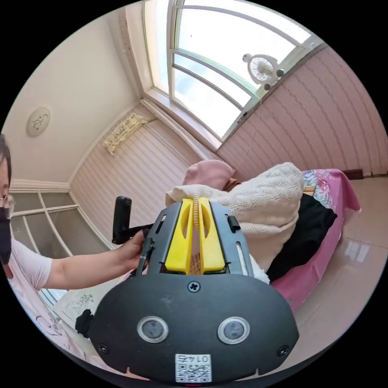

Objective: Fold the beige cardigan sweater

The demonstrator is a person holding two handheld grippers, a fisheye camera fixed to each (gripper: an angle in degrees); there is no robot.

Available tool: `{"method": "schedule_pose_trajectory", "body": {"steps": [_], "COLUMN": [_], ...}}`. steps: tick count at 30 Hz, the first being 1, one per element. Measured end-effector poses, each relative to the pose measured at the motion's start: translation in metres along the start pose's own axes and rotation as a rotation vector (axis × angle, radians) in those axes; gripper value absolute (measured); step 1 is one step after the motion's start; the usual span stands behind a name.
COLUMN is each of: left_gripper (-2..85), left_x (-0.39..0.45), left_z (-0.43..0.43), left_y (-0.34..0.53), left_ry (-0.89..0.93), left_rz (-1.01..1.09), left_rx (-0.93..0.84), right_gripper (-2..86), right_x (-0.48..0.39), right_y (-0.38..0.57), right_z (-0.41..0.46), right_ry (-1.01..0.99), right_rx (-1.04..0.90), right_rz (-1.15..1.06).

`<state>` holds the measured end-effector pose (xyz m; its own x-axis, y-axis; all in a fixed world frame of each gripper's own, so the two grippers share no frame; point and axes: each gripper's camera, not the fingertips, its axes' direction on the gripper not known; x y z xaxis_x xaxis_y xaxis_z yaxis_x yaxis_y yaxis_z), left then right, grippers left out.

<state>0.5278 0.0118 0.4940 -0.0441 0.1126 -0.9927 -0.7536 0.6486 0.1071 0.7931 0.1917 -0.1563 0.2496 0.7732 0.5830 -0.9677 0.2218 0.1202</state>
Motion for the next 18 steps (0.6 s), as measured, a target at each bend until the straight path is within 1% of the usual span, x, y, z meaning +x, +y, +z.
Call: {"method": "schedule_pose_trajectory", "body": {"steps": [2, 4, 6, 8, 10, 11, 13, 14, 15, 18], "left_gripper": [-1.0, -1.0, -1.0, -1.0, -1.0, -1.0, -1.0, -1.0, -1.0, -1.0], "left_x": [0.016, 0.034, 0.044, 0.050, 0.047, 0.044, 0.039, 0.041, 0.046, 0.064], "left_z": [-0.042, -0.098, -0.142, -0.182, -0.232, -0.245, -0.304, -0.321, -0.356, -0.440], "left_y": [0.025, 0.070, 0.112, 0.158, 0.211, 0.223, 0.264, 0.271, 0.282, 0.292], "left_ry": [-0.010, -0.037, -0.046, -0.100, -0.243, -0.290, -0.462, -0.504, -0.579, -0.732], "left_rz": [0.024, 0.008, -0.037, -0.110, -0.238, -0.289, -0.437, -0.459, -0.482, -0.485], "left_rx": [0.025, 0.056, 0.092, 0.115, 0.091, 0.073, 0.049, 0.060, 0.093, 0.214], "right_gripper": [1.1, 1.1, 1.1, 1.1, 1.0, 1.0, 1.0, 0.9, 0.9, 0.9], "right_x": [-0.039, -0.092, -0.124, -0.151, -0.190, -0.203, -0.267, -0.283, -0.313, -0.355], "right_y": [0.014, 0.044, 0.074, 0.107, 0.151, 0.162, 0.196, 0.203, 0.215, 0.240], "right_z": [-0.007, -0.007, 0.004, 0.027, 0.075, 0.087, 0.126, 0.132, 0.140, 0.155], "right_ry": [-0.076, -0.140, -0.210, -0.300, -0.442, -0.477, -0.610, -0.638, -0.682, -0.678], "right_rx": [-0.090, -0.208, -0.297, -0.395, -0.559, -0.591, -0.673, -0.675, -0.670, -0.635], "right_rz": [-0.052, -0.116, -0.107, -0.077, -0.054, -0.054, -0.141, -0.172, -0.229, -0.291]}}
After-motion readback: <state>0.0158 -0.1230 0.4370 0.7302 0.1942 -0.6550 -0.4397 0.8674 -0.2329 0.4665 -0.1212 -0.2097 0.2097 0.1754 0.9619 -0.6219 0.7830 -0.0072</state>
